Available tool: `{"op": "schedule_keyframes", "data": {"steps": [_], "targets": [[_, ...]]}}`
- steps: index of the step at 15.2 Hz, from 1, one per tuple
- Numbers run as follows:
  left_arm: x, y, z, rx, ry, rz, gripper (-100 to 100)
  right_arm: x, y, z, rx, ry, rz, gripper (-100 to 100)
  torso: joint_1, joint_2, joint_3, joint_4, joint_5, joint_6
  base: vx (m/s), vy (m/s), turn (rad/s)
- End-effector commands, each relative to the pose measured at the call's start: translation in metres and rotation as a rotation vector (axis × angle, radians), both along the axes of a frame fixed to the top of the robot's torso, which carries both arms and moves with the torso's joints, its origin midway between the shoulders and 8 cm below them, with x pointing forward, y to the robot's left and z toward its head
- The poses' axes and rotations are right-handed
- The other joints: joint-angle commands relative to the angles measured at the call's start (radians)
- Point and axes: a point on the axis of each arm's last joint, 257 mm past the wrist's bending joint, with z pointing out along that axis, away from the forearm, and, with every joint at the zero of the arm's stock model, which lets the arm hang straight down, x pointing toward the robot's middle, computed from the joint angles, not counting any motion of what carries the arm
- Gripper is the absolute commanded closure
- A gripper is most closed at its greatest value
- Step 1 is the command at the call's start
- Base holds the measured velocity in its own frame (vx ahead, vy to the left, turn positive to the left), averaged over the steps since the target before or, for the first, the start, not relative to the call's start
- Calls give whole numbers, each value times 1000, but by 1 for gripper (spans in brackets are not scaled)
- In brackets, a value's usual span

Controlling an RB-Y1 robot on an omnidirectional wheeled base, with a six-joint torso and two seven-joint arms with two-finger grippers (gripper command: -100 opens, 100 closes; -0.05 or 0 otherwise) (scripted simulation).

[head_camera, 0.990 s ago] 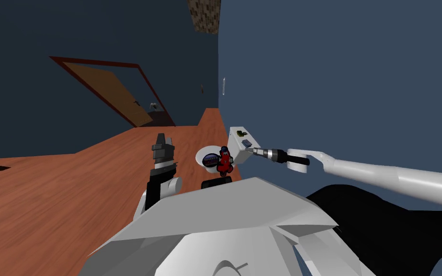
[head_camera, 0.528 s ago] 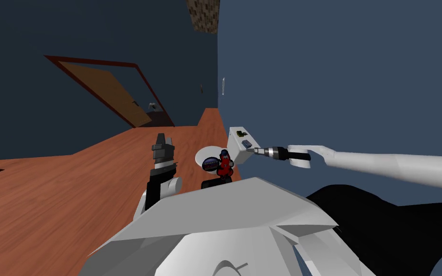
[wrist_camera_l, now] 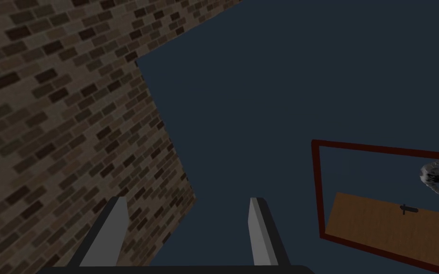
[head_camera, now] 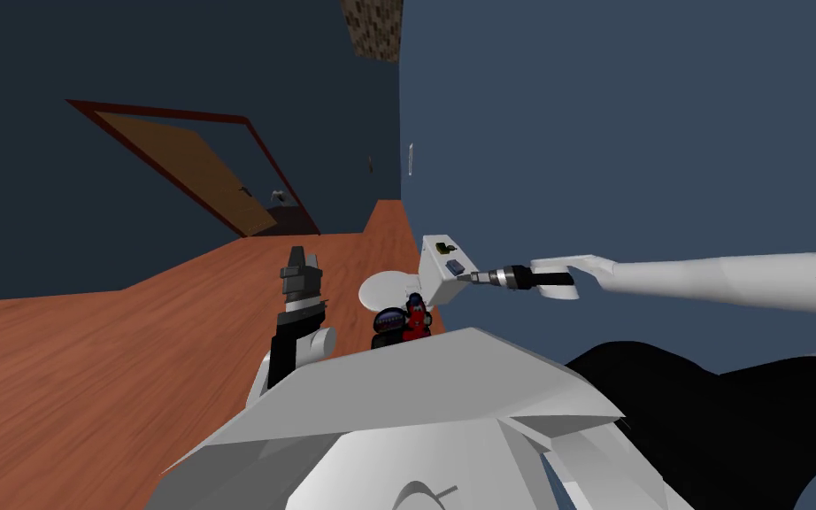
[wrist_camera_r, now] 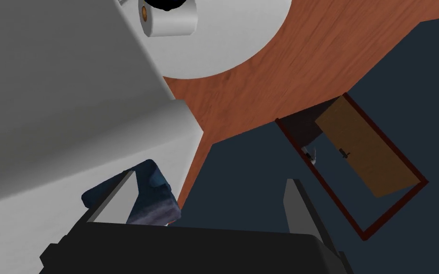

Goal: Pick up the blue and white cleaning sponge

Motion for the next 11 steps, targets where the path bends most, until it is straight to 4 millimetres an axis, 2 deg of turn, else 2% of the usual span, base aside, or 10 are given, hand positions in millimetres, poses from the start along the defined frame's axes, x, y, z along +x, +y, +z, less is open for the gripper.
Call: {"op": "schedule_keyframes", "data": {"steps": [1,2,5,6,9,10,11], "targets": [[0,0,0,0,0,0,0,1,-1,1,-20,7,16,-100,0,0,0,0,0,0,8,-5,7],[0,0,0,0,0,0,0,1,-10,-2,-47,28,13,-100,0,1,0,0,0,0,22,-6,-32],[0,0,0,0,0,0,0,2,-10,-1,-87,41,48,-100,0,0,0,0,0,0,23,-6,-19],[0,0,0,0,0,0,0,3,-19,-2,-110,59,44,-100,0,0,0,0,0,0,30,-8,-25],[0,0,0,0,0,0,0,4,-18,-1,-151,72,81,-100,0,0,0,0,0,0,31,-8,-14],[0,0,0,0,0,0,0,5,-26,-2,-174,89,78,-100,0,0,0,0,0,0,38,-4,-24],[0,0,0,0,0,0,0,6,-25,-1,-189,93,93,-100,0,-1,0,0,0,0,44,-5,-32]]}}
